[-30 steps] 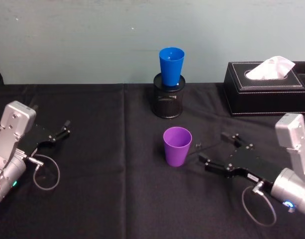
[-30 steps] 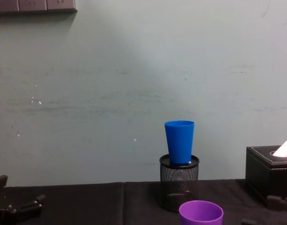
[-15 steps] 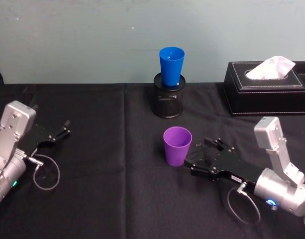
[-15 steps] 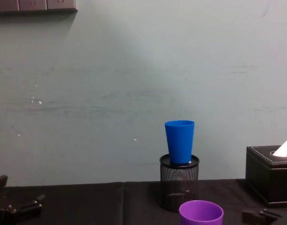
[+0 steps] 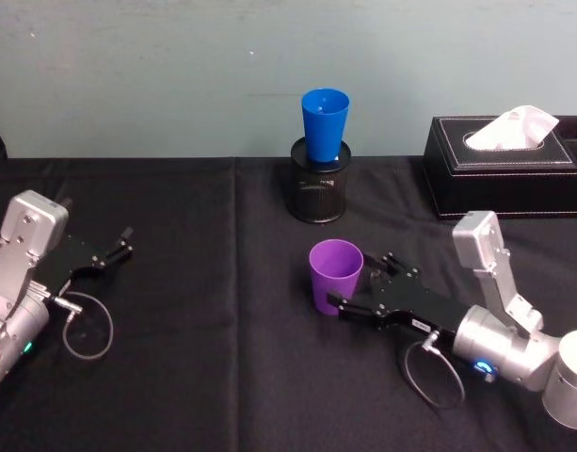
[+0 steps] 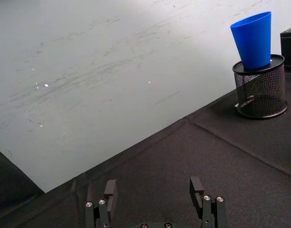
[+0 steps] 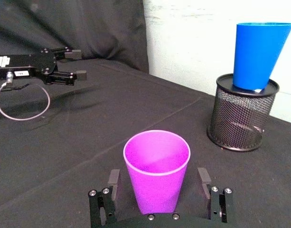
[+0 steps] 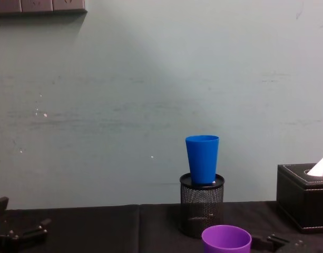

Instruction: Pick up one cup with a gripper and tap it against the other cup.

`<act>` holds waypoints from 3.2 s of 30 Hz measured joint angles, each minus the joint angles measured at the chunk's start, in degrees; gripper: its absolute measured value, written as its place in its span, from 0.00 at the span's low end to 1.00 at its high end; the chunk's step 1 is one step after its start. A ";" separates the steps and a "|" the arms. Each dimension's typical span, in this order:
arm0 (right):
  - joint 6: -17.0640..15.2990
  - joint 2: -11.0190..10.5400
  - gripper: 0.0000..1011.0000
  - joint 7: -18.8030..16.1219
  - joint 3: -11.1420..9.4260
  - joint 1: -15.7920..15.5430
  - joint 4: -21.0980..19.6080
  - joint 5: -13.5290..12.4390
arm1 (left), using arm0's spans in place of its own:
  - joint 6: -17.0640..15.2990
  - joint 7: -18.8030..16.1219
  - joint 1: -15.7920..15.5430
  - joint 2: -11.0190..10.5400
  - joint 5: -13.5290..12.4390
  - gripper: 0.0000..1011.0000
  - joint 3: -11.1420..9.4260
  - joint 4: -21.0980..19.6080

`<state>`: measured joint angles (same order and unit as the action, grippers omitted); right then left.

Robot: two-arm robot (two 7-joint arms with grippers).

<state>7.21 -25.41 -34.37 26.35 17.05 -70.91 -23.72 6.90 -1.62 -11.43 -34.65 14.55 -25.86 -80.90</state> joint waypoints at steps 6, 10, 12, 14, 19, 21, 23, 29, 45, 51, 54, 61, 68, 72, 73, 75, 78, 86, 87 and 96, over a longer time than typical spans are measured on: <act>0.70 1.75 0.99 -0.94 0.38 1.84 2.55 0.47 | 0.00 0.00 0.00 0.00 0.00 0.99 0.00 0.00; 1.23 2.96 0.99 -1.33 0.58 3.08 4.18 0.84 | 0.00 0.00 0.00 0.00 0.00 0.99 0.00 0.00; 1.39 3.32 0.99 -1.42 0.68 3.43 4.65 1.06 | 0.00 0.00 0.00 0.00 0.00 0.99 0.00 0.00; 1.61 3.75 0.99 -1.53 0.82 3.89 5.35 1.32 | 0.00 0.00 0.00 0.00 0.00 0.99 0.00 0.00; 2.12 4.42 0.99 -1.66 0.95 4.50 6.25 1.81 | 0.00 0.00 0.00 0.00 0.00 0.99 0.00 0.00; 2.30 4.54 0.99 -1.65 0.95 4.53 6.37 1.99 | 0.00 0.00 0.00 0.00 0.00 0.99 0.00 0.00; 2.35 4.58 0.99 -1.64 0.94 4.54 6.40 2.03 | 0.00 0.00 0.00 0.00 0.00 0.99 0.00 0.00; 2.31 4.55 0.99 -1.63 0.92 4.54 6.37 1.99 | 0.00 0.00 0.00 0.00 0.00 0.99 0.00 0.00; 2.18 4.47 0.76 -1.60 0.90 4.50 6.27 1.88 | 0.00 0.00 0.00 0.00 0.00 0.99 0.00 0.00; 2.15 4.45 0.73 -1.60 0.90 4.49 6.25 1.83 | 0.00 0.00 0.00 0.00 0.00 0.99 0.00 0.00; 2.14 4.45 0.72 -1.60 0.90 4.49 6.24 1.83 | 0.00 0.00 0.00 0.00 0.00 0.99 0.00 0.00; 2.05 4.38 0.72 -1.60 0.97 4.49 6.10 1.91 | 0.00 0.00 0.00 0.00 0.00 0.99 0.00 0.00; -0.21 3.64 0.72 -1.86 0.77 4.28 2.93 1.51 | 0.00 0.00 0.00 0.00 0.00 0.99 0.00 0.00; -2.22 3.09 0.72 -1.81 0.19 4.28 0.94 0.41 | 0.00 0.00 0.00 0.00 0.00 0.99 0.00 0.00; -3.08 2.79 0.72 -1.78 -0.05 4.34 0.01 -0.10 | 0.00 0.00 0.00 0.00 0.00 0.99 0.00 0.00; -3.94 2.53 0.72 -1.74 -0.23 4.41 -0.76 -0.60 | 0.00 0.00 0.00 0.00 0.00 0.99 0.00 0.00; -6.00 1.71 0.72 -1.74 -0.49 4.75 -3.07 -1.64 | 0.00 0.00 0.00 0.00 0.00 0.99 0.00 0.00; -10.21 -0.44 0.72 -2.20 -0.65 6.52 -8.45 -4.18 | 0.00 0.00 0.00 0.00 0.00 0.99 0.00 0.00; -10.53 -0.60 0.72 -2.29 -0.60 6.71 -8.83 -4.37 | 0.00 0.00 0.00 0.00 0.00 0.99 0.00 0.00; -12.99 -1.87 0.72 -2.75 0.51 8.64 -11.32 -5.66 | 0.00 0.00 0.00 0.00 0.00 0.99 0.00 0.00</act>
<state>-5.78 -27.28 -37.12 26.86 25.69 -82.23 -29.38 6.91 -1.62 -11.43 -34.65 14.55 -25.86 -80.90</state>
